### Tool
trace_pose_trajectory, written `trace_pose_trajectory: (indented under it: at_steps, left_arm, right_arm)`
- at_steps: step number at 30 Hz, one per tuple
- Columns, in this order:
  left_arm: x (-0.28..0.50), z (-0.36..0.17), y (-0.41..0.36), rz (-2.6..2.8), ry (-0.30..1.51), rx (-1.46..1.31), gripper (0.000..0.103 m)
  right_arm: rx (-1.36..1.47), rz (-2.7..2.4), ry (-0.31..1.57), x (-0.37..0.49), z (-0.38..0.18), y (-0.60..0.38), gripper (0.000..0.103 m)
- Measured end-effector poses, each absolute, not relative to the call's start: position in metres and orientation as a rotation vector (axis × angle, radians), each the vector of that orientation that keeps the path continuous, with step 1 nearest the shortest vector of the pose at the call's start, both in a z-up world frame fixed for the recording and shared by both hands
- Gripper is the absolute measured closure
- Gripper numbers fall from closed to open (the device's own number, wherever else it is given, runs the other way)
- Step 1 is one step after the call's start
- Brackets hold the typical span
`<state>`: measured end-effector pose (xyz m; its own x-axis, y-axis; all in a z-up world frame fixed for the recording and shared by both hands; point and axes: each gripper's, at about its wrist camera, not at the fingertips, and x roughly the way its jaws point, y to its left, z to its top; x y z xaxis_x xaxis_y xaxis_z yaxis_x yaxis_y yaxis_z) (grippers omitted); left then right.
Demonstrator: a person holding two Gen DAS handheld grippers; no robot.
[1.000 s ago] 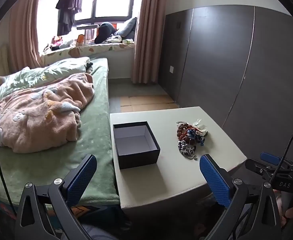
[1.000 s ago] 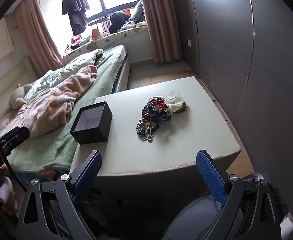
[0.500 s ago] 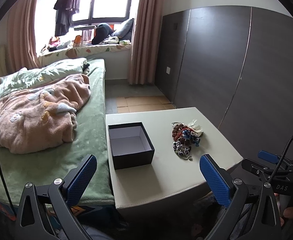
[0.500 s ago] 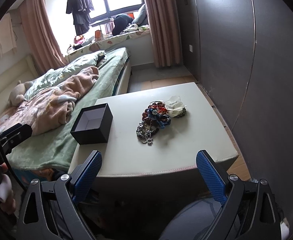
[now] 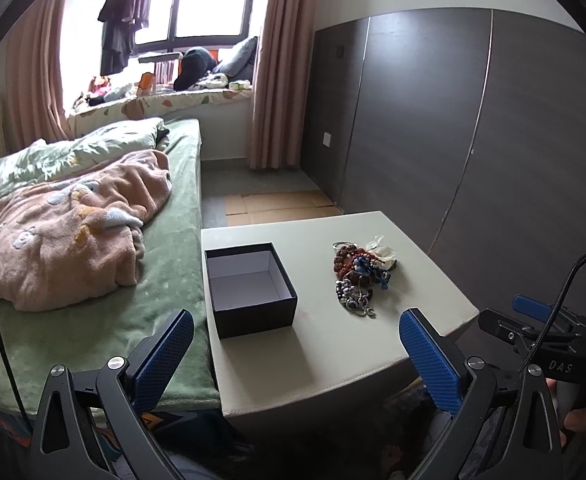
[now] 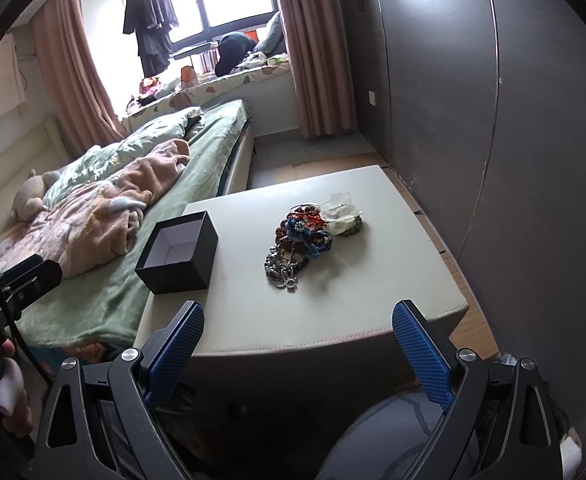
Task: Organize jewelry
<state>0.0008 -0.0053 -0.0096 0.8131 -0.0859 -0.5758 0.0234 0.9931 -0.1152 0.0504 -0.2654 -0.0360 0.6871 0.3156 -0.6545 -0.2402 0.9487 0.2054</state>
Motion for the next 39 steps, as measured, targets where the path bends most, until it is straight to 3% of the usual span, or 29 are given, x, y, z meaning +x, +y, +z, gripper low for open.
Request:
trace_pose_trajectory:
  at_steps: [39]
  left_arm:
    - [-0.008,-0.006,-0.033,-0.115,0.607,-0.091,0.001]
  right_arm:
    - [0.101,0.273,0.684,0.028,-0.013,-0.289,0.007]
